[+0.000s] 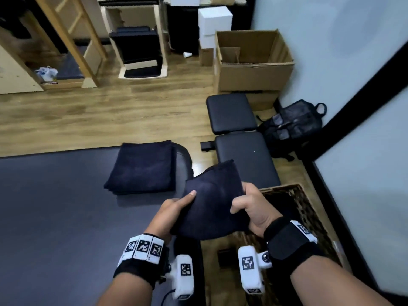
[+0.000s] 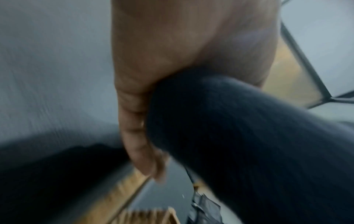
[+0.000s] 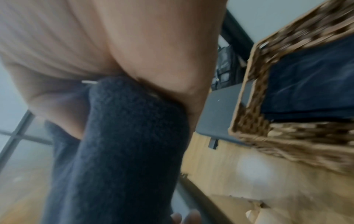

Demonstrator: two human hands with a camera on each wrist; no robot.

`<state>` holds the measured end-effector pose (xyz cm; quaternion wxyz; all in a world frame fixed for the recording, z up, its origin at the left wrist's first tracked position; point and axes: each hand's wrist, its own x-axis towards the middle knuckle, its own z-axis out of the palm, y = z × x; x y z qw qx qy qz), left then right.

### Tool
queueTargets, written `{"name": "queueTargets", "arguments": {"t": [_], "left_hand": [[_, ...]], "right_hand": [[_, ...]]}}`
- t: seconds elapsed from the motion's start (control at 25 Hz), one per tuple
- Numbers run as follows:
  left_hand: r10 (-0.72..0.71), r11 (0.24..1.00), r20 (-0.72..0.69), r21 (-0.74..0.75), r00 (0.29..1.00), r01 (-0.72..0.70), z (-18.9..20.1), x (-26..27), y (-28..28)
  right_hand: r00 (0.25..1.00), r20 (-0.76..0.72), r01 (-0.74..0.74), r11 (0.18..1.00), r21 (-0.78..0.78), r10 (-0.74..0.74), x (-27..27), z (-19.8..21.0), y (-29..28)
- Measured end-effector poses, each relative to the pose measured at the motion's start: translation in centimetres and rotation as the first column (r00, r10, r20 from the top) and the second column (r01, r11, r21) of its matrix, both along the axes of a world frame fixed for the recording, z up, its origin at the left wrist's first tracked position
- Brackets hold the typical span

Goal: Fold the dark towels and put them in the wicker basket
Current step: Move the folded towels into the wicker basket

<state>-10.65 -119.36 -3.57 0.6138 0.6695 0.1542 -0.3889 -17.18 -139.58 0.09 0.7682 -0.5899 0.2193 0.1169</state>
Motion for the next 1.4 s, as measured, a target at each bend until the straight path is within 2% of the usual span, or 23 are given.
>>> {"name": "queueTargets", "arguments": {"t": [0.08,0.16,0.28,0.36,0.48,0.52,0.64,0.68,0.72,0.76,0.84,0.88,0.92,1.0,1.04,1.08,1.16,1.24,1.32,1.4], "left_hand": [[-0.104,0.994,-0.052,-0.041,0.993,0.102,-0.3,-0.3,-3.2],[-0.296,0.954,0.012,0.048,0.955,0.295,-1.1,-0.9,-7.4],[-0.577,0.806,0.127,0.246,0.807,0.538,-3.1,-2.3,-14.1],[-0.732,0.662,0.152,0.391,0.664,0.640,-4.4,-3.3,-18.7],[-0.875,0.471,0.185,0.536,0.447,0.701,-5.5,-4.2,-24.6],[-0.900,0.431,0.211,0.566,0.382,0.703,-5.7,-4.1,-26.5],[-0.910,0.413,0.271,0.656,0.313,0.632,-6.3,-2.6,-30.6],[-0.916,0.400,0.281,0.699,0.287,0.593,-6.7,-2.0,-31.3],[-0.931,0.364,0.288,0.751,0.223,0.551,-7.2,-1.5,-31.7],[-0.951,0.307,0.282,0.804,0.127,0.510,-8.2,-1.3,-31.9],[-0.976,0.167,0.213,0.863,-0.044,0.477,-10.2,-2.0,-31.7],[-0.983,0.085,0.155,0.857,-0.096,0.509,-11.5,-2.7,-31.5],[-0.988,0.001,0.085,0.841,-0.132,0.541,-12.6,-3.4,-31.4],[-0.988,-0.135,-0.070,0.823,-0.137,0.552,-14.8,-4.4,-31.2],[-0.984,-0.175,-0.131,0.812,-0.119,0.557,-15.8,-4.5,-31.4],[-0.976,-0.216,-0.182,0.787,-0.116,0.578,-16.8,-4.3,-31.6],[-0.967,-0.256,-0.199,0.741,-0.161,0.621,-18.7,-4.1,-32.1],[-0.972,-0.217,-0.106,0.743,-0.209,0.634,-19.7,-3.8,-32.6],[-0.979,-0.168,-0.050,0.738,-0.196,0.653,-19.6,-3.6,-32.8],[-0.984,-0.156,-0.060,0.739,-0.167,0.655,-18.6,-3.4,-32.5]], "right_hand": [[0.994,-0.037,0.102,0.994,0.048,-0.100,-3.3,-0.9,-3.1],[0.967,-0.102,0.241,0.968,0.069,-0.233,-7.1,-2.8,-6.3],[0.874,-0.239,0.448,0.892,0.061,-0.423,-12.9,-6.9,-9.6],[0.789,-0.347,0.544,0.839,0.012,-0.507,-16.1,-9.9,-10.9],[0.702,-0.461,0.564,0.819,-0.105,-0.543,-18.4,-13.3,-11.5],[0.667,-0.481,0.594,0.796,-0.119,-0.569,-18.5,-13.9,-11.9],[0.591,-0.507,0.702,0.710,-0.060,-0.627,-17.3,-14.7,-13.6],[0.579,-0.518,0.705,0.706,-0.070,-0.630,-16.8,-15.1,-14.3],[0.580,-0.534,0.665,0.736,-0.126,-0.615,-16.2,-15.5,-15.1],[0.593,-0.565,0.583,0.790,-0.191,-0.574,-15.8,-16.0,-15.8],[0.644,-0.614,0.320,0.889,-0.326,-0.457,-15.2,-16.9,-17.0],[0.685,-0.597,0.176,0.890,-0.420,-0.417,-15.0,-17.3,-17.4],[0.744,-0.545,0.054,0.848,-0.527,-0.386,-14.7,-17.6,-17.9],[0.863,-0.428,-0.096,0.744,-0.661,-0.269,-14.3,-17.9,-18.4],[0.888,-0.420,-0.167,0.719,-0.675,-0.188,-14.1,-17.9,-18.7],[0.883,-0.455,-0.253,0.695,-0.673,-0.119,-13.9,-17.9,-18.9],[0.790,-0.612,-0.464,0.628,-0.625,-0.025,-13.7,-18.9,-18.9],[0.686,-0.728,-0.587,0.589,-0.555,-0.002,-14.0,-19.8,-18.8],[0.660,-0.750,-0.593,0.642,-0.485,0.043,-14.3,-20.4,-18.9],[0.666,-0.741,-0.585,0.677,-0.447,0.086,-14.5,-20.2,-19.1]]}}
